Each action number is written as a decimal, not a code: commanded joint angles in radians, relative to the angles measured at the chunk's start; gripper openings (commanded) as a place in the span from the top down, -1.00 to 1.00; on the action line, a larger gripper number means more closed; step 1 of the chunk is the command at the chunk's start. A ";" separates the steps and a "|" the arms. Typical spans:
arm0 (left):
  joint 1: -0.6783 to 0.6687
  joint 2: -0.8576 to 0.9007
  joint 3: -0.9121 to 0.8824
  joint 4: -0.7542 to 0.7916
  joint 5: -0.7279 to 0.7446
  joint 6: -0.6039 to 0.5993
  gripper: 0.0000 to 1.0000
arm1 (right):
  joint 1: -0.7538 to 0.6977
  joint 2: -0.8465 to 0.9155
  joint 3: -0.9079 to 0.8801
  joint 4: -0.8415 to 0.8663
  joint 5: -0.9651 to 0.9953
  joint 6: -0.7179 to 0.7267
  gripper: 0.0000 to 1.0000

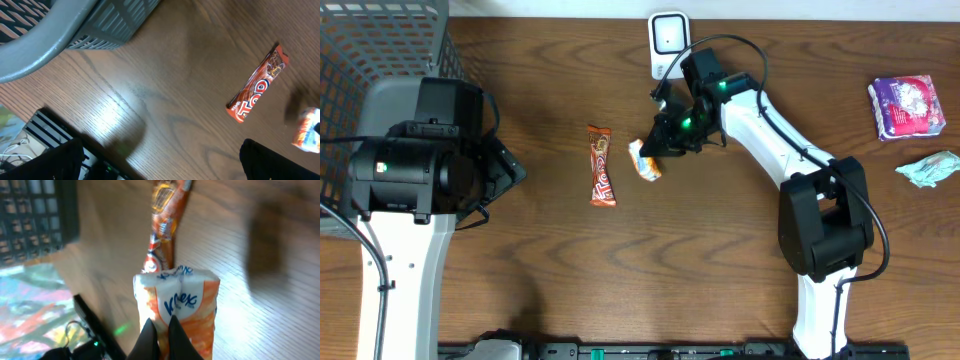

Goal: Scan the item barcode

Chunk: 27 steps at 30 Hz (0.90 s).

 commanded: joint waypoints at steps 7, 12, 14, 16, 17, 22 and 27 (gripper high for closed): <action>0.005 -0.011 0.000 -0.006 -0.013 -0.009 -0.99 | -0.015 0.002 -0.272 0.413 -0.237 0.246 0.98; 0.005 -0.011 0.000 -0.006 -0.013 -0.009 -0.99 | -0.079 0.002 -0.335 0.443 -0.216 0.262 0.98; 0.005 -0.011 0.000 -0.006 -0.013 -0.009 -0.99 | -0.106 0.002 -0.343 0.420 -0.187 0.263 0.95; 0.005 -0.011 0.000 -0.006 -0.013 -0.009 -0.98 | -0.135 0.002 -0.344 0.376 -0.132 0.262 0.91; 0.005 -0.011 0.000 -0.006 -0.013 -0.009 -0.99 | -0.146 0.002 -0.344 0.354 -0.109 0.262 0.90; 0.005 -0.011 0.000 -0.006 -0.013 -0.009 -0.98 | -0.192 0.002 -0.344 0.251 0.035 0.225 0.57; 0.005 -0.011 0.000 -0.006 -0.013 -0.009 -0.99 | -0.233 -0.001 -0.341 0.185 0.067 0.197 0.46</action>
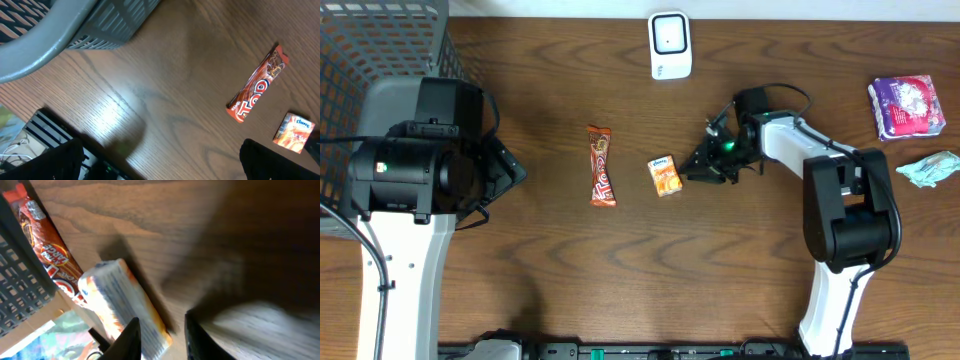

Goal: Scan the item barcode

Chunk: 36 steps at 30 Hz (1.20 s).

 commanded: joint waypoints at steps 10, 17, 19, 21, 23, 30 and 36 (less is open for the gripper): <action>0.005 -0.011 0.000 -0.006 -0.013 -0.009 -0.99 | -0.048 -0.045 0.037 -0.082 -0.186 -0.225 0.13; 0.005 -0.011 0.000 -0.006 -0.013 -0.009 -0.99 | -0.008 -0.047 0.037 -0.067 -0.136 -0.268 -0.75; 0.005 -0.011 0.000 -0.006 -0.013 -0.009 -0.99 | 0.008 -0.047 0.037 -0.066 -0.089 -0.267 -0.99; 0.005 -0.011 0.000 -0.006 -0.013 -0.009 -0.98 | 0.028 -0.047 0.037 -0.066 -0.019 -0.267 -0.98; 0.005 -0.011 0.000 -0.006 -0.013 -0.009 -0.99 | 0.050 -0.047 0.037 -0.066 0.053 -0.267 -0.98; 0.005 -0.011 0.000 -0.006 -0.013 -0.009 -0.98 | 0.122 -0.047 0.037 -0.066 0.154 -0.267 -0.99; 0.005 -0.011 0.000 -0.006 -0.013 -0.009 -0.99 | 0.179 -0.047 0.037 -0.055 0.200 -0.267 -0.98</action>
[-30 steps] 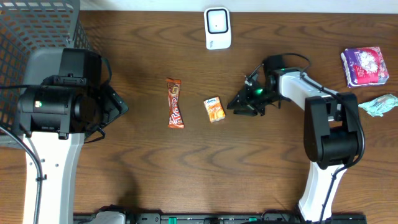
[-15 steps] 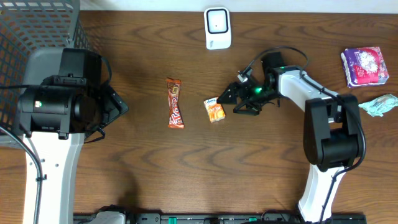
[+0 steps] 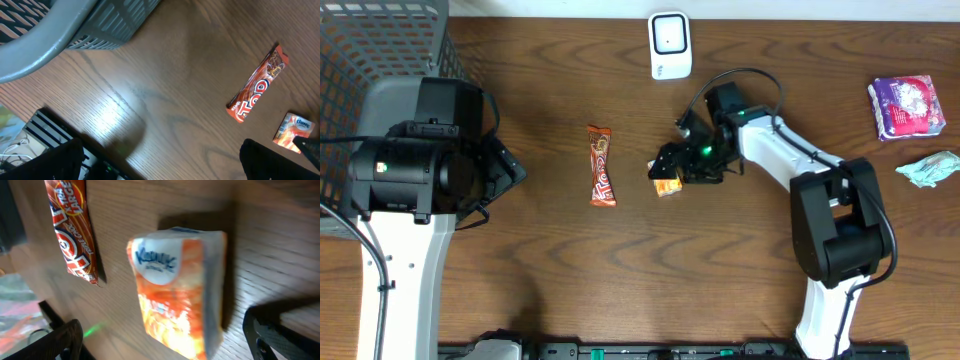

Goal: Scan the item barcode

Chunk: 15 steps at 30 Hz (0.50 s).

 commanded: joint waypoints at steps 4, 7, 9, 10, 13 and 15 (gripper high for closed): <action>0.005 -0.011 0.000 -0.006 -0.013 -0.009 -0.99 | 0.053 0.012 -0.007 0.000 0.150 -0.017 -0.98; 0.005 -0.011 0.000 -0.006 -0.013 -0.009 -0.99 | 0.060 0.012 -0.007 0.000 0.186 -0.007 -0.99; 0.005 -0.011 0.000 -0.006 -0.013 -0.009 -0.99 | 0.060 0.012 -0.007 0.000 0.192 -0.002 -0.99; 0.005 -0.011 0.000 -0.006 -0.013 -0.009 -0.99 | 0.060 0.012 -0.007 0.000 0.192 -0.002 -0.99; 0.005 -0.011 0.000 -0.006 -0.013 -0.009 -0.99 | 0.060 0.012 -0.007 0.000 0.192 -0.002 -0.97; 0.005 -0.011 0.000 -0.006 -0.013 -0.009 -0.99 | 0.060 0.012 -0.007 0.000 0.193 -0.002 -0.86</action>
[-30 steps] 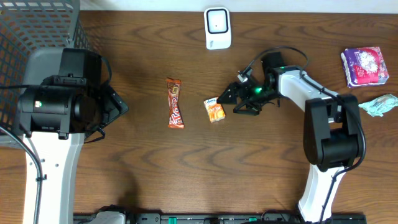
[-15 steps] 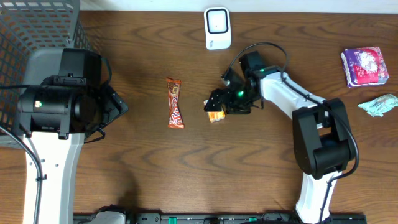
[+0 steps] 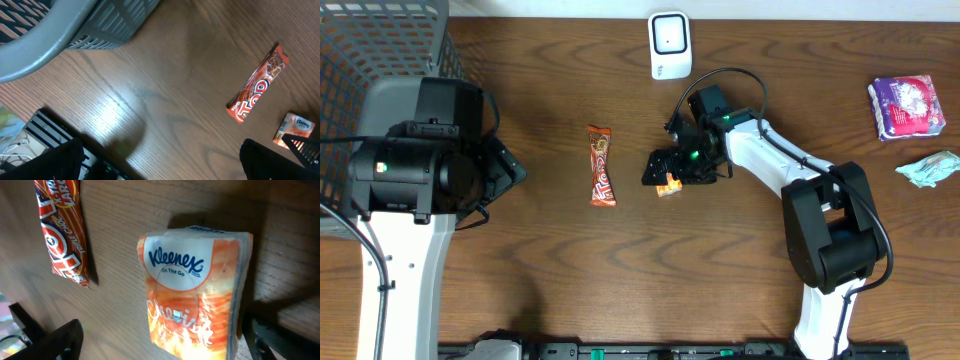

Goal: Scan the item barcode

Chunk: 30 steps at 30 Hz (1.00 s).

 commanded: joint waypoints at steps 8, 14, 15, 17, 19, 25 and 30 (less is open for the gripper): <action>0.005 -0.011 0.000 -0.006 -0.013 -0.009 -0.99 | -0.030 0.025 -0.011 0.001 0.057 0.029 -0.22; 0.005 -0.011 0.000 -0.006 -0.013 -0.009 -0.99 | -0.041 0.025 -0.011 0.005 0.024 0.028 -0.05; 0.005 -0.011 0.000 -0.006 -0.013 -0.009 -0.99 | -0.041 0.025 -0.011 0.006 0.024 0.027 -0.04; 0.005 -0.011 0.000 -0.006 -0.013 -0.009 -0.99 | -0.040 0.025 -0.012 0.009 0.024 0.028 0.01; 0.005 -0.011 0.000 -0.006 -0.013 -0.009 -0.99 | -0.040 0.025 -0.012 0.016 0.024 0.028 0.06; 0.005 -0.011 0.000 -0.006 -0.013 -0.009 -0.98 | -0.040 0.031 -0.012 0.034 0.023 0.028 0.25; 0.005 -0.011 0.000 -0.006 -0.013 -0.009 -0.99 | -0.027 0.033 -0.032 0.058 0.008 0.029 0.27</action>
